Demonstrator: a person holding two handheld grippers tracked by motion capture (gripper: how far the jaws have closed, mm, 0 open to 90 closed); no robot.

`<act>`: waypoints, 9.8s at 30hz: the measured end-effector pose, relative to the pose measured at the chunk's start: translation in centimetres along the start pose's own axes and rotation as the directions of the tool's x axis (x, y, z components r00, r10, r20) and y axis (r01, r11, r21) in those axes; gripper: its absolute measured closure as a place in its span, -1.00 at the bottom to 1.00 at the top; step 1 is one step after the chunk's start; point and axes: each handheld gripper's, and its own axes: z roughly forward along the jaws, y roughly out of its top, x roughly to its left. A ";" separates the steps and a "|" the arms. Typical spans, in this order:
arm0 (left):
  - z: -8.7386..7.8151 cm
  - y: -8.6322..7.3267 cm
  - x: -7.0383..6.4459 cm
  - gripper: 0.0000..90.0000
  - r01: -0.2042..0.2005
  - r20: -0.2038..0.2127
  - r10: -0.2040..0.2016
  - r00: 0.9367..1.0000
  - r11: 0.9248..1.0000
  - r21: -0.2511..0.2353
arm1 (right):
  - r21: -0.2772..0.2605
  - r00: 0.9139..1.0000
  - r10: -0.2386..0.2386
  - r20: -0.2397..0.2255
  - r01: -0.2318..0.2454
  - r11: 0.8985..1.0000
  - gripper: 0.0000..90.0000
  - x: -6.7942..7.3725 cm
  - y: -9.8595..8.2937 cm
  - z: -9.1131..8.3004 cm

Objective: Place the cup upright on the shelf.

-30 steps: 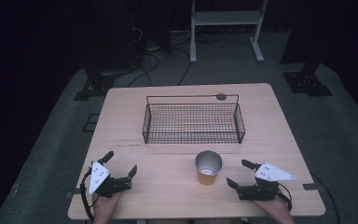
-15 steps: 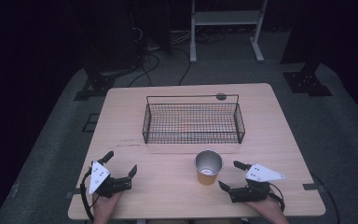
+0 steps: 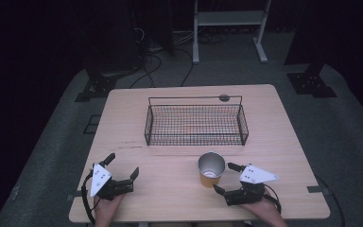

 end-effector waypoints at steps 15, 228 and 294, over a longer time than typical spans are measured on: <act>0.0 0.0 0.0 -1.00 0.001 0.000 -0.001 1.000 1.000 -0.001 | -0.006 1.000 -0.020 -0.001 0.020 1.000 -0.91 0.5 1.0 1.4; -0.1 0.0 0.4 -1.00 0.028 0.013 -0.028 1.000 1.000 -0.010 | 0.192 0.991 -0.013 -0.133 0.039 0.981 -0.80 -16.7 12.4 18.1; 0.0 0.0 0.3 -1.00 0.025 0.011 -0.025 1.000 1.000 -0.006 | 0.097 0.993 -0.024 -0.116 0.036 0.995 -1.00 -16.1 14.3 15.0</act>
